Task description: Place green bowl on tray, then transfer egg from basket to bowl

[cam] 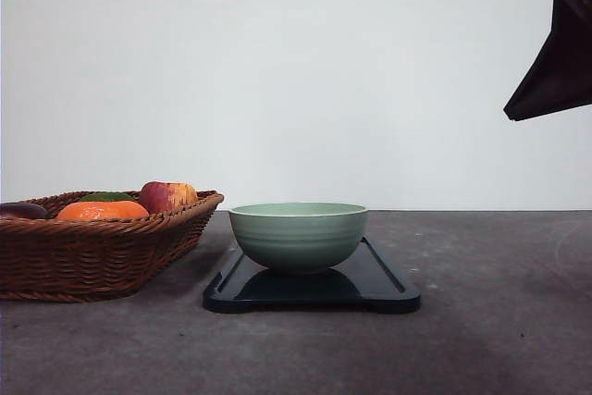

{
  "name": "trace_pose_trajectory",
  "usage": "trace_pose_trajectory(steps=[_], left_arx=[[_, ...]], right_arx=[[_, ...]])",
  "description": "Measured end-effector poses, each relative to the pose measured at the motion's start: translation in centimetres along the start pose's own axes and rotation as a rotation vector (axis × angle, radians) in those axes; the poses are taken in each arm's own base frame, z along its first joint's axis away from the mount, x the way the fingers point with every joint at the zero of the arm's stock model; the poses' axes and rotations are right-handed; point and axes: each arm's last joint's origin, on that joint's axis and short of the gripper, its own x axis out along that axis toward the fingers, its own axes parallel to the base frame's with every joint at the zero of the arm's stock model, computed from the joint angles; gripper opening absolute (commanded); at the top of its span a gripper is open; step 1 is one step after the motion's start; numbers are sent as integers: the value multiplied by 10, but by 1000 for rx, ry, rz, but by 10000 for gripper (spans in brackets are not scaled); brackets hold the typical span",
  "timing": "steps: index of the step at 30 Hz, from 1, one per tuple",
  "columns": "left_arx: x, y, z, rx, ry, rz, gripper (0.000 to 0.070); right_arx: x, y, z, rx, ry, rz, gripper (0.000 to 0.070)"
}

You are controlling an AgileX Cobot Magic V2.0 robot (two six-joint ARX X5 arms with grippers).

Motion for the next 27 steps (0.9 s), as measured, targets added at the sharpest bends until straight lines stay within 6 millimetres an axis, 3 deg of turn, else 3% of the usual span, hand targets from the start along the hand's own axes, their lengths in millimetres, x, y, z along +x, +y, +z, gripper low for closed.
trace_pose_trajectory(steps=[10,16,27], left_arx=[[0,0,0,0,0,0,3],[0,0,0,0,0,0,3],[0,0,0,0,0,0,3]], right_arx=[[0,0,0,-4,0,-1,15],[-19,0,-6,-120,-92,-148,15],[-31,-21,-88,-58,-323,-418,15]])
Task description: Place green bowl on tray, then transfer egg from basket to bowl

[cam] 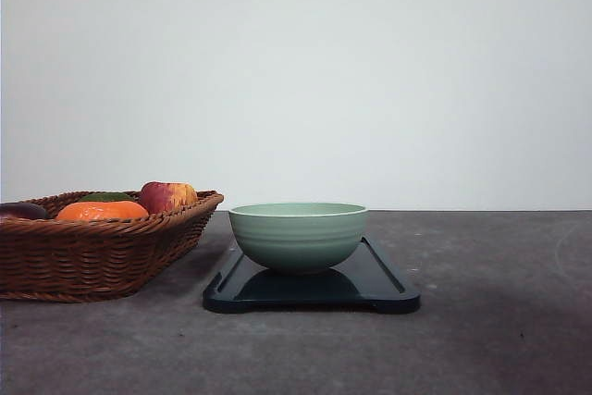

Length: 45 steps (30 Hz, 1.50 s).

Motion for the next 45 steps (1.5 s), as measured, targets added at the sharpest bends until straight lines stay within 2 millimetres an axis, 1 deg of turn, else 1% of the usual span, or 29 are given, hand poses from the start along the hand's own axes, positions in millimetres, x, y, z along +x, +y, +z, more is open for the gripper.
trace_pose_trajectory(steps=[4,7,14,45], left_arx=[[0,0,0,0,0,0,3],[0,0,0,0,0,0,3],[0,0,0,0,0,0,3],[0,0,0,0,-1,0,3]], right_arx=[[-4,-3,-13,14,-62,-46,15],[-6,-5,-18,24,-105,-69,15],[-7,-6,-18,51,-124,-102,15],[-8,-6,-17,56,-131,-103,15]])
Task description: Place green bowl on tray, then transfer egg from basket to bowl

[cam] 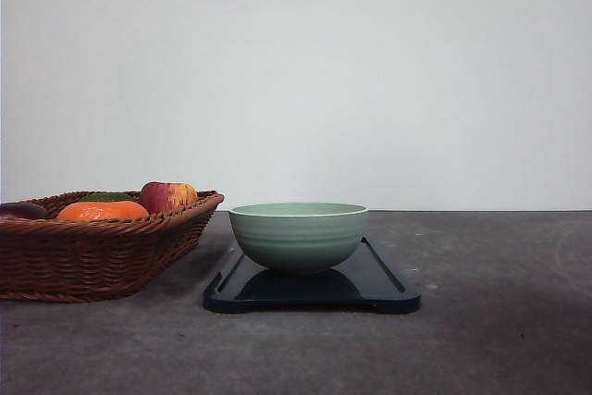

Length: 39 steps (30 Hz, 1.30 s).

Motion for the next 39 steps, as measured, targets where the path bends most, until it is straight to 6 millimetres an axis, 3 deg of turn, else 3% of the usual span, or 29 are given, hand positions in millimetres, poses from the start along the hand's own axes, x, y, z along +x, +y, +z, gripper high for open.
trace_pose_trajectory(steps=[39], left_arx=[[0,0,0,0,0,0,3]], right_arx=[[0,0,0,0,0,0,15]])
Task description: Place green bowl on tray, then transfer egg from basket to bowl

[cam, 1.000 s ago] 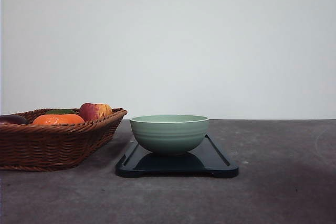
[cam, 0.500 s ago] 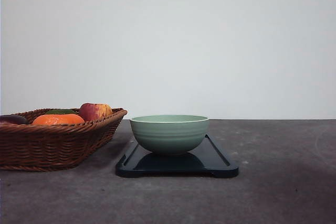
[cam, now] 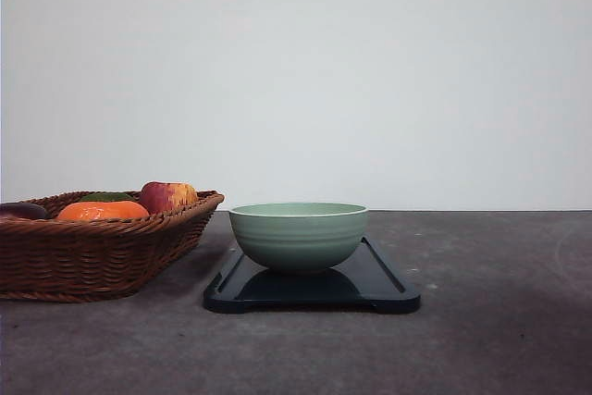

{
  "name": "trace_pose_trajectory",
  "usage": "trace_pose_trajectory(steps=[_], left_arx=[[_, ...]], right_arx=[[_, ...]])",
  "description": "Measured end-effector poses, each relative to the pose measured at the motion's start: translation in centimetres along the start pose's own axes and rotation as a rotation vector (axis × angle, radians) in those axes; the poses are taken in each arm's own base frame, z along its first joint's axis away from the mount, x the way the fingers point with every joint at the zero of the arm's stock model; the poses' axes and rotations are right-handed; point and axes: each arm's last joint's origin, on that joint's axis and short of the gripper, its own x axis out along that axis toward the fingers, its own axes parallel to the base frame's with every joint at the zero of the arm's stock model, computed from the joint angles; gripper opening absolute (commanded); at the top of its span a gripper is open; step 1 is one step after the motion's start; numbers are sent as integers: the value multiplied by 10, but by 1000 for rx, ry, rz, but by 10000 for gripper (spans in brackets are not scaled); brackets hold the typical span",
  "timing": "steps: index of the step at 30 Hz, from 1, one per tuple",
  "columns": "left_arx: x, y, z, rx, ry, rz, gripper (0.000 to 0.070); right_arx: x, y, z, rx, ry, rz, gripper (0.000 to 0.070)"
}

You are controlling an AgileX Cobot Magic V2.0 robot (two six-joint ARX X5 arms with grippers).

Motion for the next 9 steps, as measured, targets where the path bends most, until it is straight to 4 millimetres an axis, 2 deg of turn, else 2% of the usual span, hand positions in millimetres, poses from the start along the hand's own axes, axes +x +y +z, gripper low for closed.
trace_pose_trajectory(steps=[9], left_arx=[[0,0,0,0,0,0,3]], right_arx=[[0,0,0,0,0,0,15]])
